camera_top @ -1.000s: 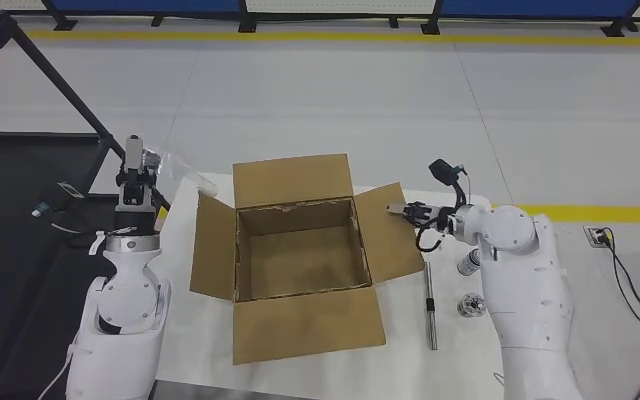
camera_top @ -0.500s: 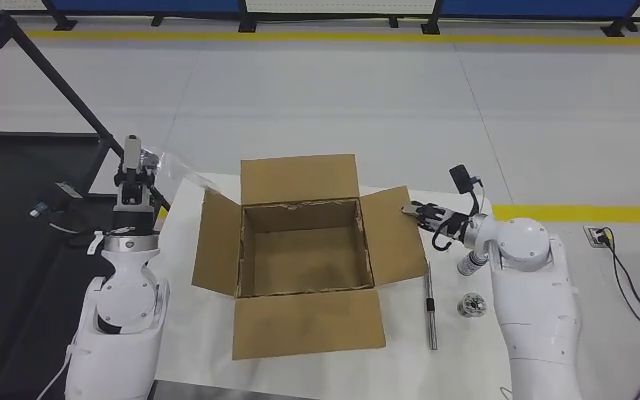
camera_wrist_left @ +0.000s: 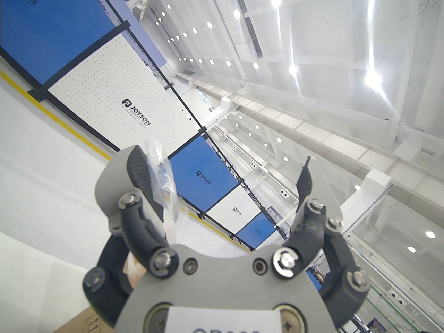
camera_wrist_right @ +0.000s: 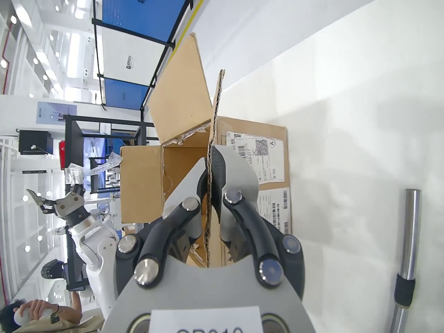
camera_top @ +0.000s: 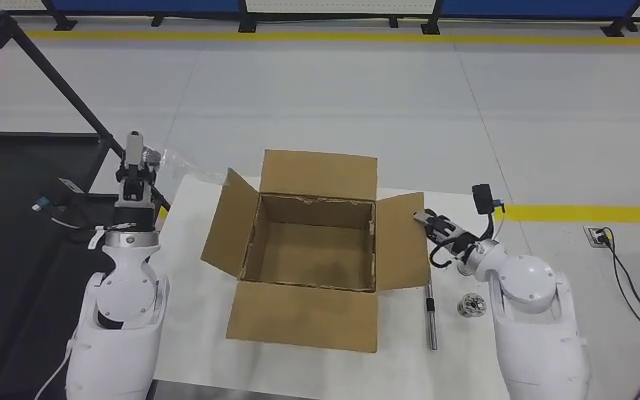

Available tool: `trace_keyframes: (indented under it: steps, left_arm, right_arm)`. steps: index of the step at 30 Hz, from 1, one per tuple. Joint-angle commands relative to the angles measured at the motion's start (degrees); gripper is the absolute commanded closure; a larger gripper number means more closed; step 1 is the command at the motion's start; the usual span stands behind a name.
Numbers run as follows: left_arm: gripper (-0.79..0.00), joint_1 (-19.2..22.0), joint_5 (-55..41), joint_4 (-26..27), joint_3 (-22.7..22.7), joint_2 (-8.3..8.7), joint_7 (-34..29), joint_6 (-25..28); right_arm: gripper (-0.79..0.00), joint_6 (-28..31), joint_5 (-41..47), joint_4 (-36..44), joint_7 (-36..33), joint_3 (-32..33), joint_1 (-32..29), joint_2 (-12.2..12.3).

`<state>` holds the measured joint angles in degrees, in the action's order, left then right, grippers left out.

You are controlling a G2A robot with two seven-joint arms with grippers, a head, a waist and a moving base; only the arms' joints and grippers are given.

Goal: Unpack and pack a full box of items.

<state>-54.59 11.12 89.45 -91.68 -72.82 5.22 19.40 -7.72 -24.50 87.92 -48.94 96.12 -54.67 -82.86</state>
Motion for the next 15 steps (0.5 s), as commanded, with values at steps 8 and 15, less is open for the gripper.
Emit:
trace_keyframes:
  steps: [8, 15]
  left_arm:
    - [-0.785, 0.9, 0.1, -0.7, 0.4, -0.04, -0.8, 0.0]
    - [-0.785, 1.0, 0.1, -0.8, 0.3, -0.03, -0.8, 0.0]
  right_arm:
    - [-0.305, -3.6, -1.3, 4.9, 3.3, -1.9, -4.0, 0.6]
    - [-0.785, -4.0, -2.3, 4.0, 2.8, -1.9, -2.7, 1.4]
